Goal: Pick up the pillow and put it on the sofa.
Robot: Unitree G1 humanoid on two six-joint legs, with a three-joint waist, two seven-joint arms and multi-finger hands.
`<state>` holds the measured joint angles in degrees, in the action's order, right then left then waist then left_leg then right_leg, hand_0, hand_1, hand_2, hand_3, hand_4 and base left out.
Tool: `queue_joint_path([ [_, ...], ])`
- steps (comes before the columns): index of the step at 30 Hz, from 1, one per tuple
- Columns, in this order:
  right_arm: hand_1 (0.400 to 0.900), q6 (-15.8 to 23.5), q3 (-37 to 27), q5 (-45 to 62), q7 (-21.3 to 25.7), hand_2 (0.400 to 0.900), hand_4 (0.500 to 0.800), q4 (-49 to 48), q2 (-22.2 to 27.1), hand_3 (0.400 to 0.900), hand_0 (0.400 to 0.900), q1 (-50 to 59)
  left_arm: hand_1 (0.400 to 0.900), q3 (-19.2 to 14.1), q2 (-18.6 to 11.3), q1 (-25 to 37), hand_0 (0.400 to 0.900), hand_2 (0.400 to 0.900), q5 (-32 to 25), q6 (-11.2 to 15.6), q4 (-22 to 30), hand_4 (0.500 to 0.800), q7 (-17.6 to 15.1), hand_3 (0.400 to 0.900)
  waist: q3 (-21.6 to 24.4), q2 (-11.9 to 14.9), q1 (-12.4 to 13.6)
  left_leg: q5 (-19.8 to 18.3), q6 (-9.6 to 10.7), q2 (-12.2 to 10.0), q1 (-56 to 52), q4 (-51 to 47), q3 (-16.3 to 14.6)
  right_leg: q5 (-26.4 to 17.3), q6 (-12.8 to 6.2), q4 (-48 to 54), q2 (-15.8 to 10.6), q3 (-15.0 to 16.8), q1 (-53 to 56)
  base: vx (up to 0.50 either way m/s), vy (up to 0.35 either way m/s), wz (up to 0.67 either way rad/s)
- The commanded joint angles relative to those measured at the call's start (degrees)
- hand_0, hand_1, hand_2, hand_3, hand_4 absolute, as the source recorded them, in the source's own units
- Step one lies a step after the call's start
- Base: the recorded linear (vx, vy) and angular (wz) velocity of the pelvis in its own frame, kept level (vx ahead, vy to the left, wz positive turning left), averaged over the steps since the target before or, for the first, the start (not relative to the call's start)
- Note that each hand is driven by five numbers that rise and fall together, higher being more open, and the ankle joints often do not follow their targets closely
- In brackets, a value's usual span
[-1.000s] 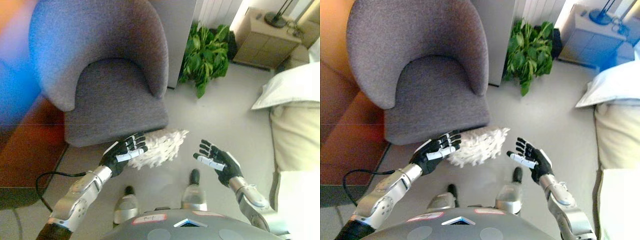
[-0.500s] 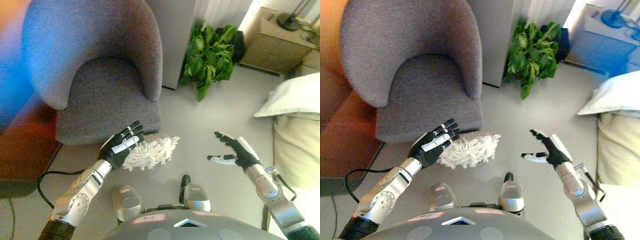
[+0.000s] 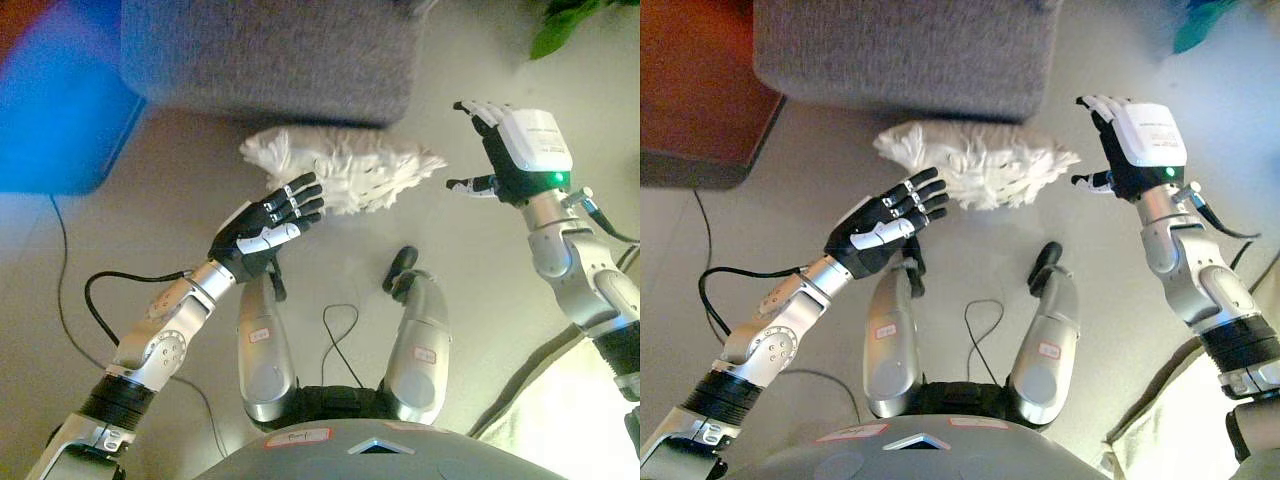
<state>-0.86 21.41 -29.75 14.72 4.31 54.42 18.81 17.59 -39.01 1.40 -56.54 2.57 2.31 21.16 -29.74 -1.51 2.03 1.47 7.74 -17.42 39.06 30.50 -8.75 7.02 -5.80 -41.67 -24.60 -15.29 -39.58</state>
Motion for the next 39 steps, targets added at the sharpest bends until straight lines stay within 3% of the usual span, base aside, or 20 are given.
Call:
queue_joint_path([
  [1, 0.900, 2.24, -1.35, -0.46, 3.77, 0.900, 0.800, -3.76, 4.66, 0.900, 0.900, 7.12, 0.900, -0.99, -1.49, 1.53, 0.900, 0.900, -3.35, 6.58, 8.11, 0.800, 3.77, 0.900, -0.05, 0.92, 0.67, -10.39, -0.04, -5.58, 2.78, 12.37, 6.72, -4.67, -4.12, 2.31, -4.16, 4.33, -2.62, -0.05, -0.020, 0.23],
  [5, 0.900, 2.73, 0.79, 2.43, 3.84, 0.900, 0.800, -2.51, 5.48, 0.900, 0.900, 10.48, 0.900, -0.94, -2.79, 2.15, 0.900, 0.900, -3.86, 6.38, 8.77, 0.800, 4.24, 0.900, -0.04, 0.24, 1.21, -15.15, -0.35, -5.63, 9.76, 22.48, 7.78, -1.55, -3.56, -7.35, -6.09, 5.22, -10.40, -0.01, -0.001, 0.21],
  [7, 0.900, 2.37, 1.78, 4.30, 4.29, 0.900, 0.800, -1.63, 5.37, 0.900, 0.900, 11.88, 0.900, -1.08, -3.29, 1.81, 0.900, 0.900, -4.36, 5.97, 9.05, 0.800, 4.95, 0.900, -0.02, -0.22, 1.59, -19.47, 0.01, -5.98, 12.30, 28.76, 8.76, 1.96, -3.89, -13.71, -6.96, 6.37, -13.74, 0.08, 0.018, 0.14],
  [12, 0.900, 0.84, 3.67, 6.41, 5.26, 0.900, 0.800, -1.54, 4.36, 0.900, 0.900, 14.55, 0.900, -2.08, -4.34, 0.86, 0.900, 0.900, -5.88, 6.44, 10.08, 0.800, 5.76, 0.900, -0.01, -1.02, 1.98, -24.84, -0.63, -5.60, 19.49, 41.20, 10.98, 7.64, -3.15, -26.20, -7.25, 9.46, -22.09, 0.03, 0.038, 0.14],
  [22, 0.900, 0.61, 6.88, 13.29, 4.70, 0.900, 0.800, 2.02, 2.35, 0.900, 0.900, 18.62, 0.900, -2.13, -6.48, 0.70, 0.900, 0.900, -8.09, 6.43, 10.86, 0.800, 5.95, 0.900, -0.02, -2.59, 2.59, -33.27, 0.37, -5.31, 31.64, 62.46, 17.78, 17.54, -2.61, -49.41, -6.52, 19.22, -35.84, 0.03, 0.049, 0.11],
  [28, 0.900, -0.56, 8.19, 13.24, 5.45, 0.900, 0.800, 3.78, 1.17, 0.900, 0.900, 19.94, 0.900, -1.54, -6.77, 0.93, 0.900, 0.900, -8.14, 5.05, 11.07, 0.800, 5.21, 0.900, -0.05, -3.19, 2.62, -34.35, 0.30, -4.67, 35.94, 68.73, 20.73, 18.90, -2.02, -57.33, -5.64, 23.90, -41.82, 0.02, 0.027, 0.08],
  [34, 0.900, -3.91, 7.19, 6.56, 9.61, 0.900, 0.800, 6.26, -1.00, 0.900, 0.900, 20.35, 0.900, -1.66, -5.74, -0.08, 0.900, 0.900, -7.65, 3.34, 11.04, 0.800, 4.16, 0.900, -0.05, -3.92, 2.78, -33.91, -0.02, -3.86, 36.77, 70.76, 21.65, 18.31, -1.84, -59.65, -5.49, 25.47, -43.14, 0.06, 0.018, 0.09],
  [39, 0.900, -6.38, 7.02, 4.10, 8.13, 0.900, 0.800, 8.64, -2.43, 0.900, 0.900, 20.44, 0.900, -1.99, -5.11, -1.14, 0.900, 0.900, -8.00, 2.04, 10.80, 0.800, 4.54, 0.900, -0.05, -4.51, 3.06, -33.26, 0.02, -3.97, 36.63, 71.54, 22.32, 17.47, -1.82, -60.04, -6.20, 26.18, -42.83, 0.07, 0.010, 0.07],
])
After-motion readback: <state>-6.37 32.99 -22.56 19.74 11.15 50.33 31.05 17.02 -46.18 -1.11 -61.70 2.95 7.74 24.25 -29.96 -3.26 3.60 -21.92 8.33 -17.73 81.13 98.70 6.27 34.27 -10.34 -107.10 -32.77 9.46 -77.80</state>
